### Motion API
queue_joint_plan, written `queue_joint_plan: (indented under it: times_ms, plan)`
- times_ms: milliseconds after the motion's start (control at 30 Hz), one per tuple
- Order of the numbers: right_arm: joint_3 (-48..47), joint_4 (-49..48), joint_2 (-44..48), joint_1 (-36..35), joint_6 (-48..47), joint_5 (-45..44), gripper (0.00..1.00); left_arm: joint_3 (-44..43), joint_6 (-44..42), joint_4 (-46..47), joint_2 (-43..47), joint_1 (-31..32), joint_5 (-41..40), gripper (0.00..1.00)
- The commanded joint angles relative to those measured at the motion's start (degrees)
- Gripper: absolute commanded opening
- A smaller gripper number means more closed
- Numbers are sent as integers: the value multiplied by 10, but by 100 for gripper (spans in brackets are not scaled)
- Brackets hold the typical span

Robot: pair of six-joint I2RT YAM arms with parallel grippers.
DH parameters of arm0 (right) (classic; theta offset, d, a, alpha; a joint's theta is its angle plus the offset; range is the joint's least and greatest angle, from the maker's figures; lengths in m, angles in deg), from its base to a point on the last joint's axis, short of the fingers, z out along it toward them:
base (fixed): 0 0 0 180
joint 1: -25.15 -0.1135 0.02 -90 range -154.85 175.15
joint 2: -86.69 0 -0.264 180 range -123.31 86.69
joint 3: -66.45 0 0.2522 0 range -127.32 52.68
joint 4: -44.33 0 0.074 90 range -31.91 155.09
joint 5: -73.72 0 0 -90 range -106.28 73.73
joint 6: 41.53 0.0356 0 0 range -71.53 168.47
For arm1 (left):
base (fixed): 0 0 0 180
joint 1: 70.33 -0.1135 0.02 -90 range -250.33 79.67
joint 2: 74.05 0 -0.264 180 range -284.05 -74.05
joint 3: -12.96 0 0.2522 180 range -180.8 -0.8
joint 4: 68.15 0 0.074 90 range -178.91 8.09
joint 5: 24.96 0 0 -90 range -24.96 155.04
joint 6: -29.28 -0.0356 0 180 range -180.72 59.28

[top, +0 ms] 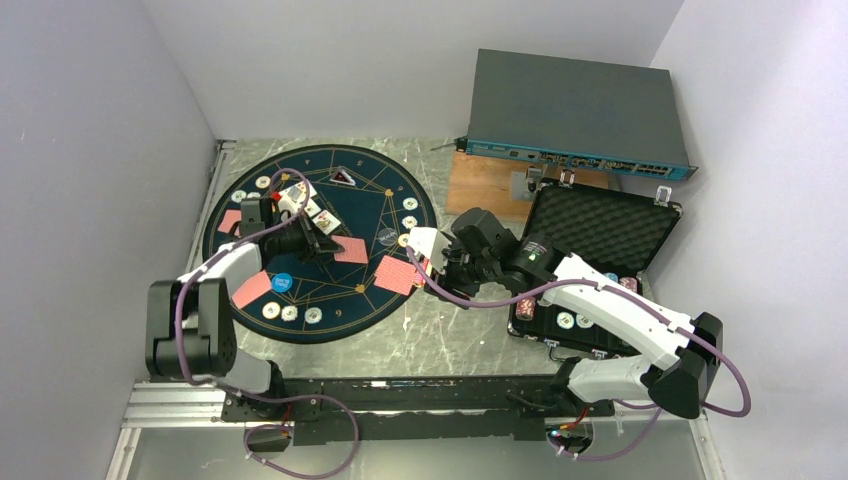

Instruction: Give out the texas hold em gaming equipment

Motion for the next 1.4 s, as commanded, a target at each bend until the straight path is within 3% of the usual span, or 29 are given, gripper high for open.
queue_joint_plan:
  times_ms: [0, 200, 433, 467, 667, 733, 900, 967, 1100, 1200, 1367]
  plan:
    - [-6, -19, 14, -2, 5, 5, 0, -22, 56, 67, -47, -10, -91, 0]
    - [-7, -18, 9, -1, 4, 6, 0, -63, 82, 54, -111, -13, -174, 0]
    - [-8, -17, 3, -1, 2, 8, 0, -56, 85, 67, -145, -15, -204, 0]
    - [-8, -17, 3, -1, 2, 8, 0, -56, 79, 67, -146, -16, -205, 5]
    - [-7, -17, 3, -1, 0, 10, 0, -65, 46, 8, -129, -25, -230, 62]
    - [-5, -18, 5, -1, -1, 10, 0, -68, 30, -18, -106, -36, -240, 77]
    - [3, -25, 11, -1, -5, 10, 0, -77, -24, -89, -27, -70, -230, 79]
    - [4, -31, 11, -1, -6, 9, 0, -85, -47, -118, 5, -72, -201, 78]
    - [0, -36, 12, -1, -3, 11, 0, -78, -70, -133, 53, -32, -56, 80]
    - [-5, -40, 9, -2, -3, 13, 0, -52, -48, -106, 82, 27, 35, 82]
    - [-12, -45, 0, -2, -3, 16, 0, -38, 4, -22, 99, 157, 111, 83]
